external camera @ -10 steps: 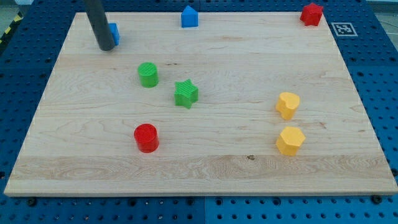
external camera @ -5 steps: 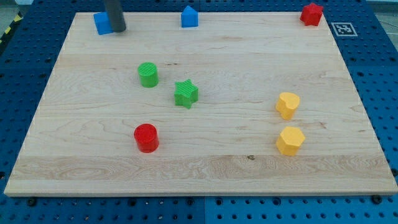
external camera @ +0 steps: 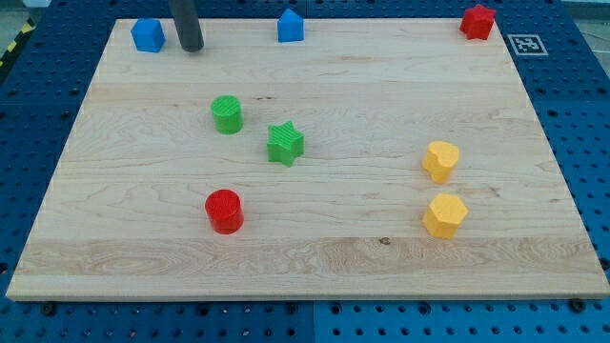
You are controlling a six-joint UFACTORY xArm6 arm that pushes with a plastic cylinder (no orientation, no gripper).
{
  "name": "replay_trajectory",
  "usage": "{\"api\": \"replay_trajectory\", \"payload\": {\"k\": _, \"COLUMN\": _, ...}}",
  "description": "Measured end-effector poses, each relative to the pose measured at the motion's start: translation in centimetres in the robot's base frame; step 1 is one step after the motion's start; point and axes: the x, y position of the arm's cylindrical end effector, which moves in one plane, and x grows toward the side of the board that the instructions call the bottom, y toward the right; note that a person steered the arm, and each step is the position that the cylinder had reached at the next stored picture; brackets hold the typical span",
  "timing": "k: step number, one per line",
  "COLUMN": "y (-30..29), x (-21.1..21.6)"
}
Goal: Move the blue cube to the left of the blue triangle
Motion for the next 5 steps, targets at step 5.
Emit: {"api": "replay_trajectory", "payload": {"k": 5, "y": -6.9, "x": -1.4}}
